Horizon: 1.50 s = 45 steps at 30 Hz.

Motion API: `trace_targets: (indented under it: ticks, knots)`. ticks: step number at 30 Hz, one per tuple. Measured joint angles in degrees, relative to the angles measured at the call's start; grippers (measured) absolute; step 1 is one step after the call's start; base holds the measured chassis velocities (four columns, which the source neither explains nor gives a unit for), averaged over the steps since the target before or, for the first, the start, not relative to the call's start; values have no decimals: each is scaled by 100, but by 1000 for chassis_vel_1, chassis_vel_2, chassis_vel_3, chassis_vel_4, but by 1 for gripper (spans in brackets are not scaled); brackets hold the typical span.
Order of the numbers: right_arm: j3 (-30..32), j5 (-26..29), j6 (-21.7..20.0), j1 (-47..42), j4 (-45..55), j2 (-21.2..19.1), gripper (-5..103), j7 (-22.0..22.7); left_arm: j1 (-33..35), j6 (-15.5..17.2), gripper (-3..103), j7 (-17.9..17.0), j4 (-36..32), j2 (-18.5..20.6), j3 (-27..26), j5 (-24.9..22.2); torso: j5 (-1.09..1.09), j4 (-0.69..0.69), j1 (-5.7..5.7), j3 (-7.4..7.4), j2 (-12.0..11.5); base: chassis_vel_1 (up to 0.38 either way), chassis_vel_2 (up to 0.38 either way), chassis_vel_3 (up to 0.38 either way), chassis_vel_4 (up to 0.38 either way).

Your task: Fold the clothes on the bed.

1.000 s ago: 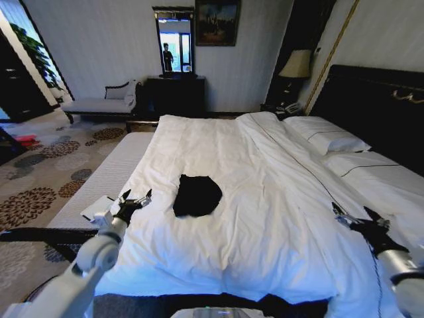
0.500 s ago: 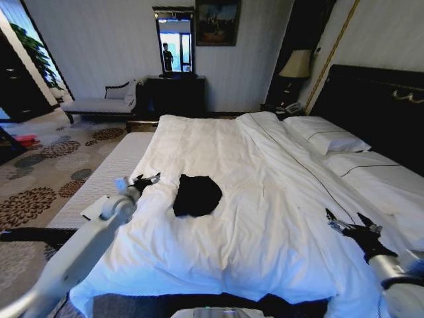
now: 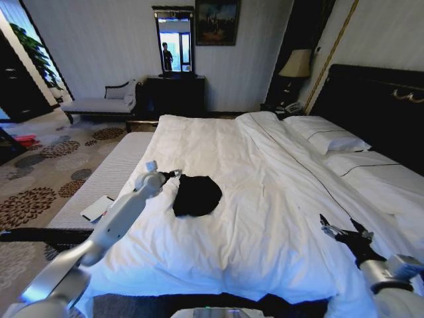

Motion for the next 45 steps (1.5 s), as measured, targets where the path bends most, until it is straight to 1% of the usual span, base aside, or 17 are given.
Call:
trace_targets:
  ticks: [3,4,6,7,9,12,15,18,22,26,30,34,37,40,41,43,45]
  knots:
    - [-25,-26,0,3,-37,47,100,2,-383,352,103,-275,584,-166,91,-276,-2,2,0,0,0,0,0,0,0]
    - [-25,-26,0,3,-37,47,100,2,-383,352,103,-275,584,-166,91,-276,-2,2,0,0,0,0,0,0,0]
    - [-34,-46,3,4,-81,61,100,3,-640,594,99,-414,1051,-324,137,-417,-1,2,0,-1,0,0,0,0,0]
    - [-34,-46,3,4,-81,61,100,3,-640,594,99,-414,1051,-324,137,-417,-1,2,0,-1,0,0,0,0,0]
    - [-41,-49,4,18,-118,66,100,7,-969,674,94,-424,1717,-647,195,-518,-1,2,0,0,0,0,0,0,0]
    - [-39,-47,5,29,-130,59,100,12,-1118,675,91,-400,2040,-846,212,-545,0,0,0,0,0,0,0,0,0]
    - [15,-12,5,34,-141,58,100,15,-1311,675,86,-246,2583,-1251,217,-550,0,0,0,0,0,0,0,0,0]
    - [35,7,6,27,-145,75,100,15,-1332,673,85,-231,2754,-1390,217,-482,-1,-2,0,-1,0,0,0,0,0]
    - [98,274,-18,20,-181,86,100,20,-1286,661,84,-253,2875,-1449,238,-202,-1,1,-1,-1,0,0,0,0,0]
    - [213,352,-16,10,-300,29,100,20,-1295,654,82,-222,3001,-1470,209,-216,-2,4,-1,-1,0,0,0,0,0]
    - [326,903,-112,-14,-293,19,100,87,-1374,645,82,-130,3198,-1539,182,-205,-1,-1,-1,-1,0,0,0,0,0]
    - [361,976,-123,-26,-285,22,100,100,-1425,641,73,-39,3336,-1575,182,-148,-1,0,-1,-1,1,0,0,0,0]
    - [357,976,-137,-16,-276,1,100,124,-1488,638,57,128,3563,-1649,173,-56,-2,1,-1,-1,1,0,0,0,0]
    - [351,964,-146,-7,-267,-17,100,137,-1520,637,51,228,3688,-1686,197,8,-2,2,-1,-1,0,0,0,0,0]
    - [342,958,-152,-2,-262,-23,100,148,-1549,636,40,299,3810,-1735,199,88,-1,2,-1,-1,0,0,0,0,0]
    - [336,948,-154,-1,-261,-25,100,153,-1571,636,40,337,3895,-1785,172,143,-2,2,-1,-1,1,0,0,0,0]
    - [321,910,-155,-1,-261,-25,100,154,-1599,634,29,378,3989,-1855,109,214,-2,0,-1,-1,0,0,0,0,0]
